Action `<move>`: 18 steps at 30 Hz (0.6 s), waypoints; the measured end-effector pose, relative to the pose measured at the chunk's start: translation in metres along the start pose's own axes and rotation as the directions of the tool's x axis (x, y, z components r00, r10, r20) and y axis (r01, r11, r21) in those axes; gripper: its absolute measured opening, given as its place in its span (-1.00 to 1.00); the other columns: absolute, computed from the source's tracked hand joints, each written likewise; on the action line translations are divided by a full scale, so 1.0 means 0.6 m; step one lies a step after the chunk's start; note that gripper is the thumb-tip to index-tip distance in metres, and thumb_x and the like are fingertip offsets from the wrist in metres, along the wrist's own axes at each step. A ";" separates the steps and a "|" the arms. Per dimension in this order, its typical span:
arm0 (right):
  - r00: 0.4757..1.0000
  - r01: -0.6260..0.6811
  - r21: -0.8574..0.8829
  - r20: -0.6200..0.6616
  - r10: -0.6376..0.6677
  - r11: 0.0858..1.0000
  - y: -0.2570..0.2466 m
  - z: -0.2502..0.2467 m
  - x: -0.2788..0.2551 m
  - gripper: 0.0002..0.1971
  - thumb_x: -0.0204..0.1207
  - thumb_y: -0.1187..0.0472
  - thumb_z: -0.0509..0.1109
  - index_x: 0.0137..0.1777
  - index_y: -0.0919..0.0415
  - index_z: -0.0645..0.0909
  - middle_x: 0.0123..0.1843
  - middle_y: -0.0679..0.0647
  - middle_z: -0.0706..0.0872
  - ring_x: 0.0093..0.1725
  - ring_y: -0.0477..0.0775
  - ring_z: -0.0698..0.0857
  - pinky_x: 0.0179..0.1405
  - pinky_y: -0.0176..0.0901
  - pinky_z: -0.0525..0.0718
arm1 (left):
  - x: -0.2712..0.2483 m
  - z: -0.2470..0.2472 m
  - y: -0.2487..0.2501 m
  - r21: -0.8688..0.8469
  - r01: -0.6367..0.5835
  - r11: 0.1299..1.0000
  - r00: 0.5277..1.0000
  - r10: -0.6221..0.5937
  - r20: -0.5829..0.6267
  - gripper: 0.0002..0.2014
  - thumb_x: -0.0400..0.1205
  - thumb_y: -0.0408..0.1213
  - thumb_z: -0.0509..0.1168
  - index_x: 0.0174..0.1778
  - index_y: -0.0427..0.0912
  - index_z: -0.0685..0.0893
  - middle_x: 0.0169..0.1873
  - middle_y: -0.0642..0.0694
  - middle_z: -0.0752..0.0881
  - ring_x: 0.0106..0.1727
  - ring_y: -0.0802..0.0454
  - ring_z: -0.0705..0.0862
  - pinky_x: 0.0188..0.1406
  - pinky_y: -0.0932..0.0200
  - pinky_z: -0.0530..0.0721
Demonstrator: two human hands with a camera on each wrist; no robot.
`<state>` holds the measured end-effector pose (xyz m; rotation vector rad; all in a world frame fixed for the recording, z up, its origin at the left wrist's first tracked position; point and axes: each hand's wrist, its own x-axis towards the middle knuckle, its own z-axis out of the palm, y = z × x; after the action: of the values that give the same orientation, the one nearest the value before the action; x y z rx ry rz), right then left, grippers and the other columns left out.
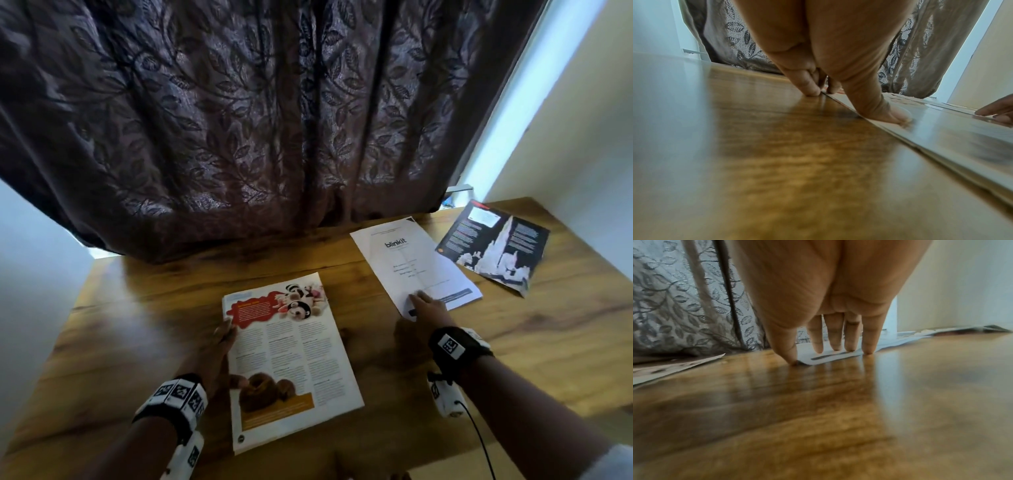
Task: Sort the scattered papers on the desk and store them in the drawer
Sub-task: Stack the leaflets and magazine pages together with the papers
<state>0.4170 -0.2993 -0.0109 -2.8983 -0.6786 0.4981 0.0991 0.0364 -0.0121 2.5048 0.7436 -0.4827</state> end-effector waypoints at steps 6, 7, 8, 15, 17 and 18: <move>0.995 0.099 -0.151 0.016 -0.098 0.984 -0.029 0.000 -0.025 -0.66 0.75 0.17 0.09 0.47 0.05 0.47 0.50 0.09 0.60 0.34 0.24 0.60 0.38 -0.02 0.57 | -0.005 -0.001 0.001 0.025 -0.009 1.000 1.000 0.009 -0.006 0.15 0.44 0.14 0.49 0.72 -0.03 -0.18 0.71 0.04 -0.24 0.73 -0.07 -0.11 0.71 -0.10 0.06; 0.995 0.102 -0.145 0.011 -0.101 0.984 -0.035 -0.005 -0.029 -0.66 0.75 0.18 0.08 0.46 0.04 0.49 0.46 0.08 0.64 0.32 0.21 0.63 0.39 -0.05 0.55 | -0.005 -0.001 0.000 0.027 -0.011 1.000 1.000 0.012 -0.005 0.15 0.44 0.15 0.49 0.72 -0.03 -0.19 0.71 0.04 -0.25 0.73 -0.08 -0.12 0.71 -0.10 0.05; 0.996 0.089 -0.127 0.001 -0.089 0.988 -0.040 -0.013 -0.034 -0.65 0.76 0.19 0.08 0.47 0.02 0.52 0.42 0.07 0.67 0.32 0.18 0.66 0.40 -0.07 0.55 | -0.005 -0.001 0.001 0.025 -0.010 1.000 1.000 0.010 0.000 0.16 0.44 0.16 0.49 0.72 -0.02 -0.20 0.71 0.04 -0.25 0.73 -0.08 -0.13 0.71 -0.11 0.05; 0.926 0.339 0.073 -0.200 -0.319 0.938 -0.141 -0.054 -0.135 -0.69 0.68 0.25 0.32 0.37 0.15 0.71 0.30 0.18 0.78 0.26 0.21 0.72 0.30 -0.08 0.59 | -0.020 -0.014 0.019 -0.036 -0.018 0.999 1.000 0.018 0.005 0.17 0.46 0.07 0.52 0.72 -0.11 -0.22 0.72 -0.03 -0.22 0.73 -0.08 -0.15 0.70 -0.06 -0.04; 0.893 0.429 0.103 -0.198 -0.404 0.898 -0.175 -0.040 -0.167 -0.70 0.64 0.26 0.35 0.31 0.09 0.75 0.24 0.13 0.80 0.19 0.13 0.74 0.15 -0.19 0.59 | -0.021 -0.016 0.018 -0.068 -0.017 0.998 1.000 0.018 0.000 0.19 0.45 0.05 0.53 0.71 -0.12 -0.25 0.72 -0.05 -0.22 0.73 -0.09 -0.14 0.70 -0.05 -0.04; 0.883 0.460 0.103 -0.159 -0.442 0.882 -0.191 -0.032 -0.178 -0.69 0.65 0.24 0.34 0.33 0.05 0.73 0.25 0.09 0.79 0.19 0.08 0.72 0.12 -0.26 0.54 | -0.023 -0.018 0.019 -0.084 -0.013 0.996 1.000 0.013 0.003 0.19 0.44 0.06 0.53 0.72 -0.10 -0.24 0.72 -0.04 -0.20 0.73 -0.10 -0.12 0.70 -0.07 -0.01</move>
<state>0.2860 -0.2463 0.0597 -2.4939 -1.2014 0.2758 0.0970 0.0280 0.0068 2.4285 0.7306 -0.4419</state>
